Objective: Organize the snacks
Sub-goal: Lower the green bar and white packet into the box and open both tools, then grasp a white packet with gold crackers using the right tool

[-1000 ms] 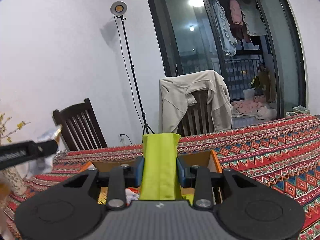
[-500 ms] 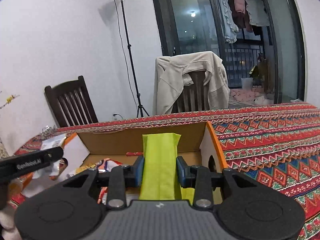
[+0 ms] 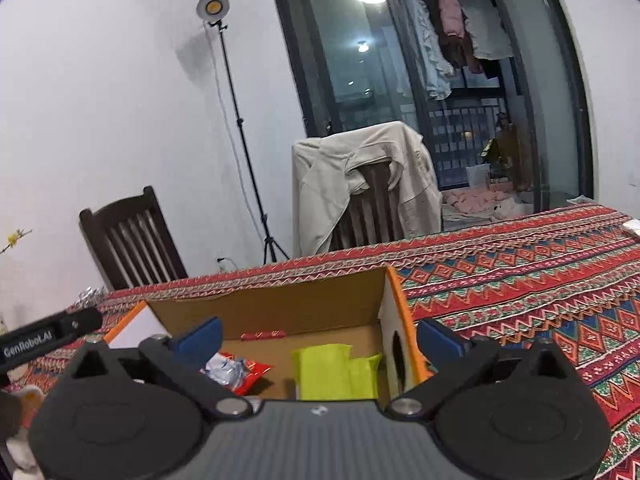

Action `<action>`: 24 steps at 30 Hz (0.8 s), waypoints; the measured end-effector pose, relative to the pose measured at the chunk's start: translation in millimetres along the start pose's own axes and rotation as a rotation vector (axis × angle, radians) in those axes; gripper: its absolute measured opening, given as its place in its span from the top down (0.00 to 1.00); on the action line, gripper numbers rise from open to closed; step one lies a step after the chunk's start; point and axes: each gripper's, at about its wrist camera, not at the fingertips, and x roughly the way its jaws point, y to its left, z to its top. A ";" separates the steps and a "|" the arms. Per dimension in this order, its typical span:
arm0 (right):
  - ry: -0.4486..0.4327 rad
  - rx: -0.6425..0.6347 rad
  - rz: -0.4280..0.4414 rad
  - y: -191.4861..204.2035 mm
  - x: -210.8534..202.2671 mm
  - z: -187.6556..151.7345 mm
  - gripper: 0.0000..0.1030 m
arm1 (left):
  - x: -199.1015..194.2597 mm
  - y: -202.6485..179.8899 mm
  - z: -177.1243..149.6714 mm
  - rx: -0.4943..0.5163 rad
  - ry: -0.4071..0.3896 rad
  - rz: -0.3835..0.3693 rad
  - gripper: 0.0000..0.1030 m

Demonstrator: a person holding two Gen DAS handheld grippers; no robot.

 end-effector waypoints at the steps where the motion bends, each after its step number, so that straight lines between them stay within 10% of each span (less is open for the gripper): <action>1: 0.000 0.003 -0.003 -1.3 0.3 1.0 0.00 | 0.3 0.2 0.5 -0.001 0.001 0.004 0.00; 16: 0.006 -0.033 -0.009 4.3 -1.7 2.4 0.00 | 2.0 -8.0 3.0 0.020 0.014 -0.027 0.00; 24: -0.108 -0.063 0.037 21.2 -79.2 45.7 0.00 | -60.4 -8.9 38.8 0.032 -0.058 -0.067 0.00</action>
